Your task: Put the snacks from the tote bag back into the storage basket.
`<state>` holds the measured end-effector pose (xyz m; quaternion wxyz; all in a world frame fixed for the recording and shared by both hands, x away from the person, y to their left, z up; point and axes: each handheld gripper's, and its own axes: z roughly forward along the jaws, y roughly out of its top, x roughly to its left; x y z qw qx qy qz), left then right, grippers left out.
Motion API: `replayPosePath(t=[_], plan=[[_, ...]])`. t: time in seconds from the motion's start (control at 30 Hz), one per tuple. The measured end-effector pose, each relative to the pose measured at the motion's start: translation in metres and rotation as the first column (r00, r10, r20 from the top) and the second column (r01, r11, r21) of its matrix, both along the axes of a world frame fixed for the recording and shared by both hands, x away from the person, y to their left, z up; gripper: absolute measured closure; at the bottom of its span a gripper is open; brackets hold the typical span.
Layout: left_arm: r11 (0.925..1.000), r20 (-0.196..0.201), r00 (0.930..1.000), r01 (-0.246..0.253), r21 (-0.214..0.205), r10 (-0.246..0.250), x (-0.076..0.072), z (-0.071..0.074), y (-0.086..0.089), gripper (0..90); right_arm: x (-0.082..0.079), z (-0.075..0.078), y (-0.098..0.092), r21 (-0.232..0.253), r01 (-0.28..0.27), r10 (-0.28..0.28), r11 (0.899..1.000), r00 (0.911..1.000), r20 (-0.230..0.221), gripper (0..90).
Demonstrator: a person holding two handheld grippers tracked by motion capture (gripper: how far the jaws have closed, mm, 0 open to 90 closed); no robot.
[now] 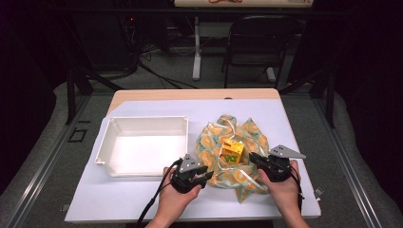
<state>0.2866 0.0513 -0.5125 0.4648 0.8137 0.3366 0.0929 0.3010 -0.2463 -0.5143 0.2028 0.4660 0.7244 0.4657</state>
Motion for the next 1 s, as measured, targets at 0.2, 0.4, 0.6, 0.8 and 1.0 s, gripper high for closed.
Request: replayPosePath(t=[0.2,0.4,0.6,0.8,1.0], plan=[[0.9944,0.048,0.9946,-0.089,-0.057,0.091,0.013,0.019,-0.007,48.5,-0.002,0.001,0.003,-0.002,-0.012,0.012,1.0,0.9998,0.018,88.0],[0.9767,0.019,0.9785,-0.206,0.059,0.206,0.04,0.0,-0.029,42.9,-0.003,0.002,0.003,0.004,-0.02,0.019,1.0,0.9994,0.028,88.9],[0.9554,0.011,0.9693,-0.244,0.167,0.245,0.042,-0.017,-0.034,87.3,-0.001,0.001,-0.004,0.004,-0.005,0.005,1.0,0.9995,0.03,89.5],[0.9486,-0.006,0.9684,-0.243,0.203,0.249,0.035,-0.028,-0.025,90.0,0.003,-0.001,-0.019,0.012,0.037,-0.037,0.999,0.9991,0.019,89.6],[0.945,-0.02,0.9727,-0.22,0.242,0.231,0.027,-0.041,-0.026,90.0,0.004,-0.003,-0.025,-0.007,0.052,-0.052,0.999,0.9986,0.008,89.7]])
